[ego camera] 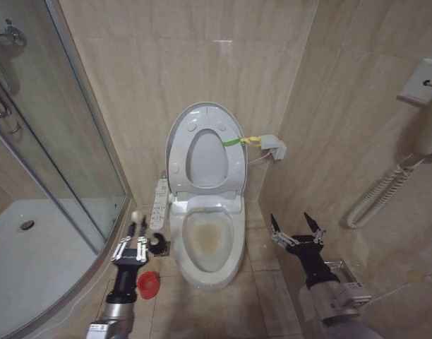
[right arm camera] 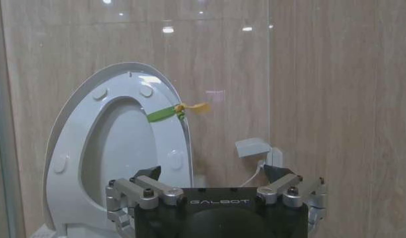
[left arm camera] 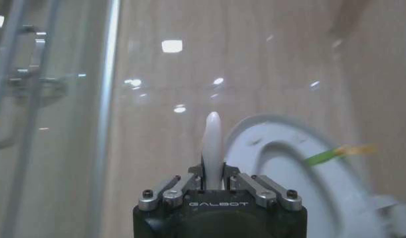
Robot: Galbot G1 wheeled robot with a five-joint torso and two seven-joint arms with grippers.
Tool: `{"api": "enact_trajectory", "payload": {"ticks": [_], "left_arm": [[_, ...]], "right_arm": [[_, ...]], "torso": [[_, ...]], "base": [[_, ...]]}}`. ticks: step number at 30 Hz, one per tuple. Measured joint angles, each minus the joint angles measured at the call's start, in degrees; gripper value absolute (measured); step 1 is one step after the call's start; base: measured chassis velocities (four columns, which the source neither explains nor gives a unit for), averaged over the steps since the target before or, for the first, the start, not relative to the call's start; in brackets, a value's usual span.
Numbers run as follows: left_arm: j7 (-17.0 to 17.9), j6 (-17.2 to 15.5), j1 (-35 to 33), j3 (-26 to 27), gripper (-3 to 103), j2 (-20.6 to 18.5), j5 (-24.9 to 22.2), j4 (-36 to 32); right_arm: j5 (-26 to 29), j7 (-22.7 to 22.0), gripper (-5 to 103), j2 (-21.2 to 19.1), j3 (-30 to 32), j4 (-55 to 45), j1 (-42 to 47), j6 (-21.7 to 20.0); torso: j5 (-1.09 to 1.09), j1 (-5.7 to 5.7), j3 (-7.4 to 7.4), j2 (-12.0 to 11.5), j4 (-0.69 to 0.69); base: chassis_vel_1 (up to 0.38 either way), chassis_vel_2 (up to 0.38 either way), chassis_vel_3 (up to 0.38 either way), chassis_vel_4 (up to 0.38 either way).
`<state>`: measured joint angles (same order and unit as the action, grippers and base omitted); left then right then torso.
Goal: Open the toilet lid, clean the toilet bowl with a toilet brush, close the toilet lid, and flush.
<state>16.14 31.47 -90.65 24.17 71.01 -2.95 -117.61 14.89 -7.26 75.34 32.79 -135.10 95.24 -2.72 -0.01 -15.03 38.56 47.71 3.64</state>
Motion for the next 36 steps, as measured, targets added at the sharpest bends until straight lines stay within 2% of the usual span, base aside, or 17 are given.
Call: {"api": "enact_trajectory", "payload": {"ticks": [3, 4, 6, 9, 12, 17, 18, 20, 36], "left_arm": [[1.3, 0.25, -0.26, 1.23, 19, 0.27, 0.03, 1.11], [2.12, 1.54, -0.54, 2.36, 19, 0.65, -0.03, 2.8], [2.29, 2.14, -0.65, 2.71, 19, 0.81, -0.05, 3.52], [2.65, 6.32, -0.16, 3.93, 19, 1.51, -0.8, 8.5], [2.63, 8.24, 1.12, 3.74, 19, 1.73, -1.75, 11.4], [2.03, 13.27, 6.63, 2.46, 19, 2.16, -3.74, 21.05], [2.03, 13.27, 6.63, 2.46, 19, 2.16, -3.74, 21.05], [1.76, 15.06, 9.17, 1.68, 19, 2.14, -4.31, 25.6], [0.84, 15.55, 16.87, -4.26, 19, 2.35, -10.54, 44.15]], "right_arm": [[0.0, 0.0, 100, 0.0, 0.0, 0.0, 0.0, 0.0], [0.0, 0.0, 100, 0.0, 0.0, 0.0, 0.0, 0.0], [0.0, -0.01, 100, 0.0, 0.0, 0.0, 0.0, 0.0], [0.0, 0.0, 100, 0.0, 0.0, 0.0, 0.0, 0.0], [0.0, 0.0, 100, 0.0, 0.0, 0.0, 0.0, 0.0], [0.0, 0.0, 100, 0.0, 0.0, 0.0, 0.0, 0.0], [0.0, 0.0, 100, 0.0, 0.0, 0.0, 0.0, 0.0], [0.0, 0.0, 100, 0.0, 0.0, 0.0, 0.0, 0.0], [0.0, -0.01, 100, 0.0, 0.0, 0.0, 0.0, 0.0]], "torso": [[0.0, 0.0, 0.0, 0.0, 0.0], [0.0, 0.0, 0.0, 0.0, 0.0], [0.0, 0.0, 0.0, 0.0, 0.0], [0.0, 0.0, 0.0, 0.0, -0.01], [0.0, 0.0, 0.0, 0.0, 0.0], [0.0, 0.0, 0.0, -0.01, 0.01], [0.0, 0.0, 0.0, -0.01, 0.01], [-0.01, -0.01, 0.01, -0.01, 0.01], [0.0, -0.01, 0.0, -0.01, -0.01]], "base": [[0.0, 0.0, 0.0, 0.0], [0.0, 0.0, 0.0, 0.0], [0.0, 0.0, 0.0, 0.0], [0.0, 0.0, 0.0, 0.0], [0.0, 0.0, 0.0, 0.0], [0.0, 0.0, 0.0, 0.0], [0.0, 0.0, 0.0, 0.0], [0.0, 0.0, 0.0, 0.0], [0.0, 0.0, 0.0, 0.0]]}}
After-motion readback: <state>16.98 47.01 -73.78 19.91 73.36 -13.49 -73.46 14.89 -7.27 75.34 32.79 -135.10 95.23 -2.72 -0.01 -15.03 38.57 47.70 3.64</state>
